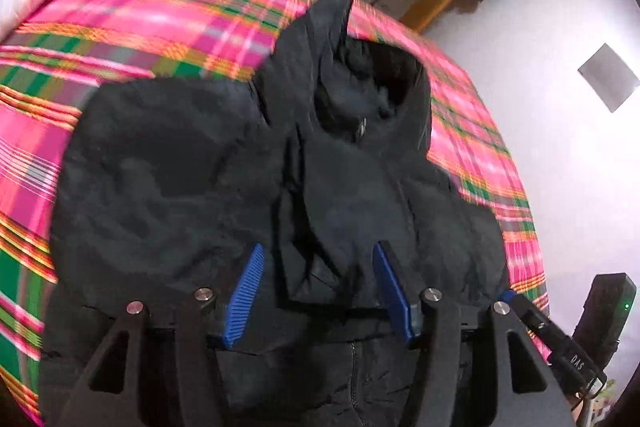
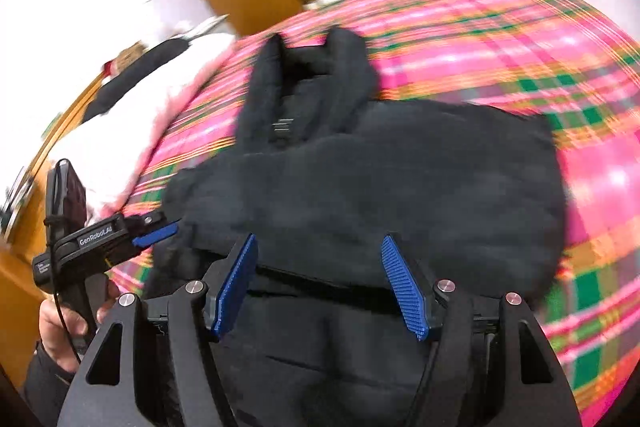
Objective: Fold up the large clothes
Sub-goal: 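Lift the held sleeve and fold it across the jacket body with the right tool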
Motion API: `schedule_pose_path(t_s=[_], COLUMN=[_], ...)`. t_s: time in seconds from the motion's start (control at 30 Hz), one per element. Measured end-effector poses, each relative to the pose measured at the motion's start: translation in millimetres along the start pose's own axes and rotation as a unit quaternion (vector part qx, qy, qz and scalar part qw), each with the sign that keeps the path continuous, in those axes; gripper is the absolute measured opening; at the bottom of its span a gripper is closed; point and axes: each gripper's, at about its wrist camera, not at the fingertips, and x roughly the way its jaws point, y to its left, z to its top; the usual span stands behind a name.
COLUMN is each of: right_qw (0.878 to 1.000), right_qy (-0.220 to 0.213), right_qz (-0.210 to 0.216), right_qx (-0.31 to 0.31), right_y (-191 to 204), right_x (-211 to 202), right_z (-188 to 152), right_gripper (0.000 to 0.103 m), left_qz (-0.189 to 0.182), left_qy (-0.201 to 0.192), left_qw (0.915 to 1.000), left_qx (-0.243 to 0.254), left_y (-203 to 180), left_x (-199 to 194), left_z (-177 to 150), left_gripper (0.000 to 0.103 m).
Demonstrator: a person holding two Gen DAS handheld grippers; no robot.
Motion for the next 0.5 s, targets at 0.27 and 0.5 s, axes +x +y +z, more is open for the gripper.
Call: schedule_pose_path(t_s=[0.27, 0.5], right_qw=[0.997, 0.995], right_qy=[-0.022, -0.046], right_qz=[-0.064, -0.088], right_qx=[0.028, 0.017], right_y=[-52.0, -57.0], right_x=[-32.6, -32.1], right_z=[4.3, 20.8], right_gripper=[0.065, 0.042], left_qz=[0.010, 0.074], left_qy=[-0.036, -0.056], left_qw=[0.9986, 0.9948], left_qx=[0.038, 0.041], left_y=[-19.5, -4.4], left_x=[1.1, -9.9], left_z=[-9.5, -9.9], left_gripper=[0.007, 0.006])
